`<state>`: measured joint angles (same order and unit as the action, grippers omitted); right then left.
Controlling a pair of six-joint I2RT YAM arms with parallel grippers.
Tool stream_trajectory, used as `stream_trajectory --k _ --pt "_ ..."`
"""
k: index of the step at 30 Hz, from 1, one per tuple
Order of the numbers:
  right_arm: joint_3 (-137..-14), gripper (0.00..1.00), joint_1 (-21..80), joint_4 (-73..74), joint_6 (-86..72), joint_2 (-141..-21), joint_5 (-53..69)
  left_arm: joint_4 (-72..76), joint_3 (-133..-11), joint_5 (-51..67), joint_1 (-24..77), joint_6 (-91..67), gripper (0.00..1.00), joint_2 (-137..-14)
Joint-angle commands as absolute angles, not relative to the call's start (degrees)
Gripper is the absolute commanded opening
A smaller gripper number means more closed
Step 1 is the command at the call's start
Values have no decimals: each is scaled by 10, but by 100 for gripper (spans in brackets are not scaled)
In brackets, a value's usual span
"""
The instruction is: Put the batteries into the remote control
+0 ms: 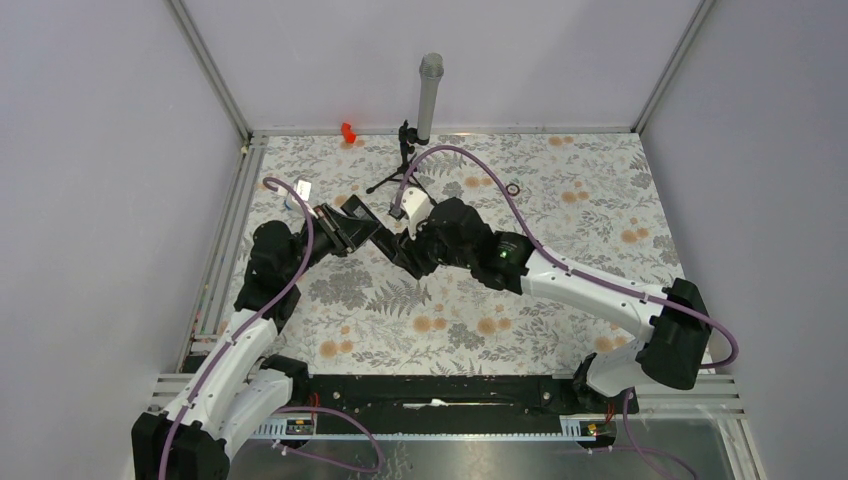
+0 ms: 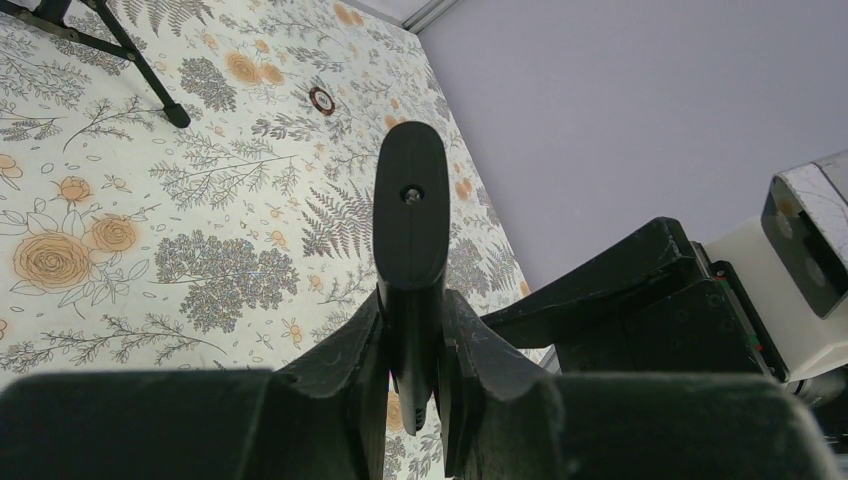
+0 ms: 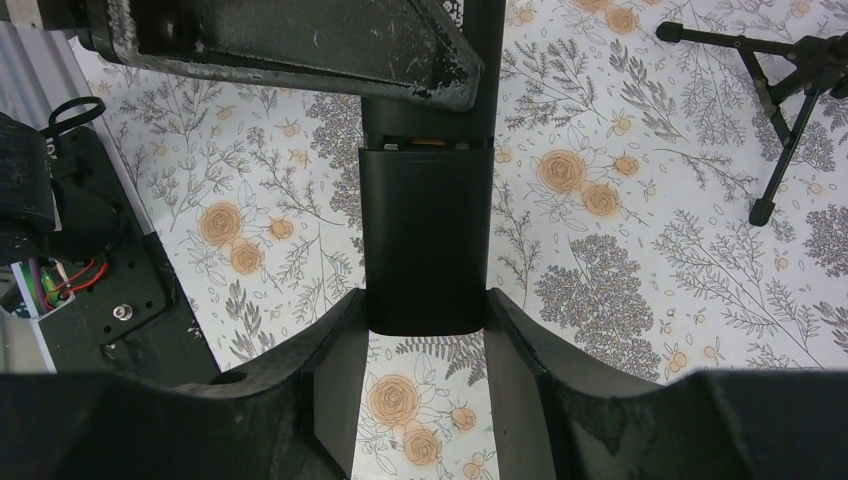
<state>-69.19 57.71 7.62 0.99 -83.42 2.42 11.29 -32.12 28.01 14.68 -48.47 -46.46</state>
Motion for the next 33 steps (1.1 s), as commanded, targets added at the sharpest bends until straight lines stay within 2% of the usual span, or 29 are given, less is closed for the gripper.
stream_trajectory --k 1,20,33 --pt "-718 38 584 75 4 -839 16 161 -319 273 149 -484 0 -451" --pt "-753 38 585 109 -22 -873 23 192 -306 287 154 -484 0 -447" --pt "-766 39 587 157 27 -890 24 134 -346 288 154 -490 0 -453"
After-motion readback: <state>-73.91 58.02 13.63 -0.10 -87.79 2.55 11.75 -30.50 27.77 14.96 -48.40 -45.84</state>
